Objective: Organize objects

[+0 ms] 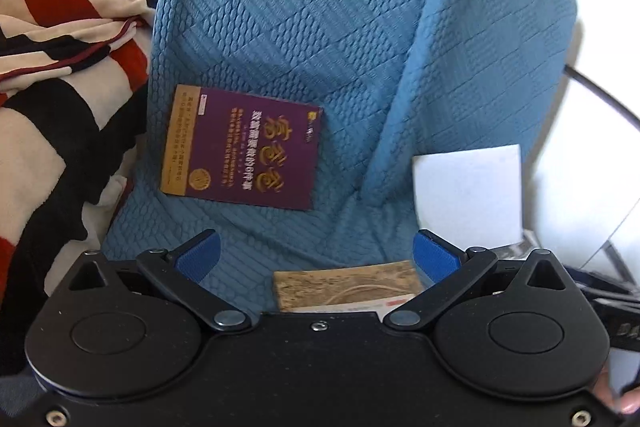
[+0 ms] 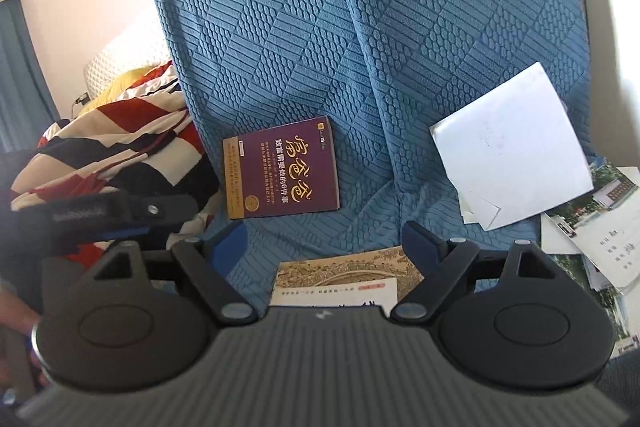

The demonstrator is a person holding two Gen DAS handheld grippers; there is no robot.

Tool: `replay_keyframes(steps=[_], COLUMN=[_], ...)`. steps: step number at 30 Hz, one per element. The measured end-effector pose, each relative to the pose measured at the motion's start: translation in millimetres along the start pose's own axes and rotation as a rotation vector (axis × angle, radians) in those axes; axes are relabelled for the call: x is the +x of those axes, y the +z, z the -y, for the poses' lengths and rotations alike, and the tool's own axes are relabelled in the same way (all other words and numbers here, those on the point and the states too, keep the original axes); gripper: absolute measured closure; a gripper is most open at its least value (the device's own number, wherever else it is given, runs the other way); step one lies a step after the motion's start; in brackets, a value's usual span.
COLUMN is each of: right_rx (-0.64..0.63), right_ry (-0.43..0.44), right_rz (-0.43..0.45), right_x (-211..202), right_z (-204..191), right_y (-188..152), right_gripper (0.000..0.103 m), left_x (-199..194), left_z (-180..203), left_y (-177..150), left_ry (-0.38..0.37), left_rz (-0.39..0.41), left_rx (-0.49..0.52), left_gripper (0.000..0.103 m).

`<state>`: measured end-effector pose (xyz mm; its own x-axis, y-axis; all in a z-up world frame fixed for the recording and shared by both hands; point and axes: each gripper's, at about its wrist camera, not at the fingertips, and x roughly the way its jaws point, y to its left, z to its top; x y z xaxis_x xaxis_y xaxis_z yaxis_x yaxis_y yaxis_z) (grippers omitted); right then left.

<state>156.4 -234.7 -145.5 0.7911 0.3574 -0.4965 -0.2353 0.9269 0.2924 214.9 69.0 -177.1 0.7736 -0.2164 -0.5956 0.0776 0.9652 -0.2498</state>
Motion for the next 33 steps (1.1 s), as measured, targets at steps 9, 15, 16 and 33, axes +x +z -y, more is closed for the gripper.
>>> replay_keyframes(steps=[9,15,16,33], right_rx=[-0.062,-0.110,-0.113,-0.065], right_ry=[-0.024,-0.032,-0.030,0.029], right_rz=[-0.017,-0.037,-0.046,-0.158], right_x=[33.3,59.0,64.6,169.8], right_z=[4.7,5.8,5.8,19.8], right_y=[12.9,19.7,20.9,40.1], right_gripper=[0.017,0.017,0.017,0.017], left_x=[41.2,74.8,82.8,159.7], left_z=[-21.8,-43.6,-48.1,-95.7], left_y=[11.2,27.6,30.3,61.9], left_ry=[0.006,0.043,0.061,0.150], left_rz=[0.003,-0.008,-0.019,-0.095], left_rx=[-0.032,-0.049,-0.059,-0.128], left_gripper=[0.000,0.001,0.001,0.001])
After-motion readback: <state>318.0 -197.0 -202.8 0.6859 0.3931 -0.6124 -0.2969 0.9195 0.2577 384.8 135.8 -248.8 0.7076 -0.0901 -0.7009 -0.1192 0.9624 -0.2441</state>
